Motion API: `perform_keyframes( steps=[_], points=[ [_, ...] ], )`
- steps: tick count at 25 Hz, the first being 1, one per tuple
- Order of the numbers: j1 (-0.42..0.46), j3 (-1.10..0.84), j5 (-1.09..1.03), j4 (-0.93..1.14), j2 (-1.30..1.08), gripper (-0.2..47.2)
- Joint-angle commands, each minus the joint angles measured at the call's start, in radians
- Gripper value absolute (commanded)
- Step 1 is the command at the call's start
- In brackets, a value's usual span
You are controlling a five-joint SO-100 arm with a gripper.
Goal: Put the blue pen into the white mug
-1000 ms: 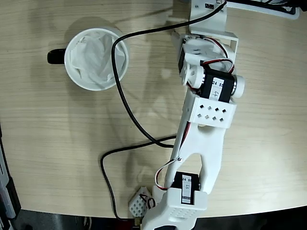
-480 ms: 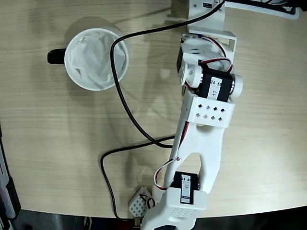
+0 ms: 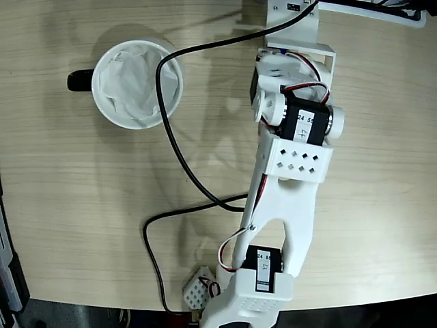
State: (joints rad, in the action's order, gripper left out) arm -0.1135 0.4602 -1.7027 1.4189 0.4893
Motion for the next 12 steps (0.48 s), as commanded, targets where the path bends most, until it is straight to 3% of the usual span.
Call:
perform_keyframes(
  steps=[1,12],
  points=[
    [0.006,0.002,-0.011,0.021,0.141,3.9],
    [0.041,0.003,-0.008,0.133,0.351,3.6]
  ],
)
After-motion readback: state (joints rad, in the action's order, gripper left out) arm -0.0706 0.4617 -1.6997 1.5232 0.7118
